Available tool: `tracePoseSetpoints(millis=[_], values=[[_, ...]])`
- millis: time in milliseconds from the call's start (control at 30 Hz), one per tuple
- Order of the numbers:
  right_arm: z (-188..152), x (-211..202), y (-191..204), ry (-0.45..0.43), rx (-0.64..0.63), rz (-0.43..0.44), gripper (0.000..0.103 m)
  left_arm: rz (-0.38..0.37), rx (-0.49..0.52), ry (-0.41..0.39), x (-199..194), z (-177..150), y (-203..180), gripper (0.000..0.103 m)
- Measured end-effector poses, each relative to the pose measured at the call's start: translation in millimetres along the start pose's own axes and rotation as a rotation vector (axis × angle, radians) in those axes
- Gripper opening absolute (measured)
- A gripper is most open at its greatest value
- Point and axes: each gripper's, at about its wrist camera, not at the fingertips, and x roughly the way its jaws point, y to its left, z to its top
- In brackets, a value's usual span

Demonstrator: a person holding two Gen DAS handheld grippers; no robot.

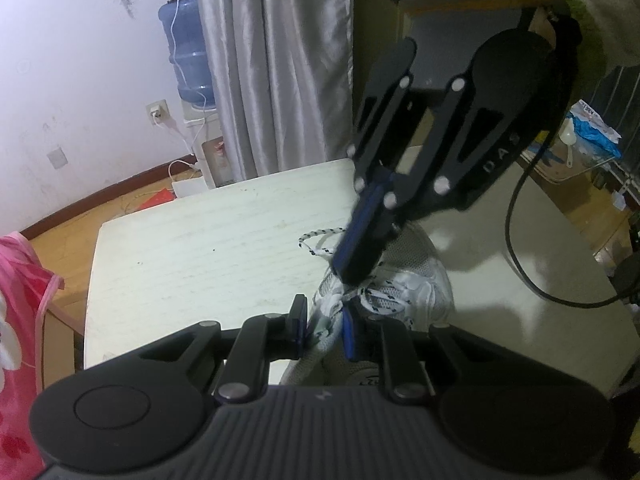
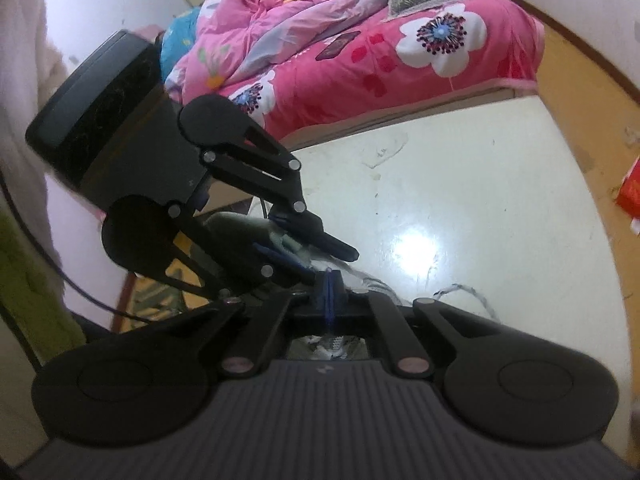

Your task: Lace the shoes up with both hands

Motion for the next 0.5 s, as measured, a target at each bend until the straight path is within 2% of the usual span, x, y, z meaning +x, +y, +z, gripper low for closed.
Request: tracePoseSetpoints(millis=[333, 500], values=[[5, 4, 18, 0.052, -0.198, -0.102, 0.004, 0.002, 0.038, -0.002, 2, 1, -1, 0.018], [8, 4, 17, 0.069, -0.217, -0.093, 0.005, -0.003, 0.041, -0.010, 3, 1, -1, 0.018]])
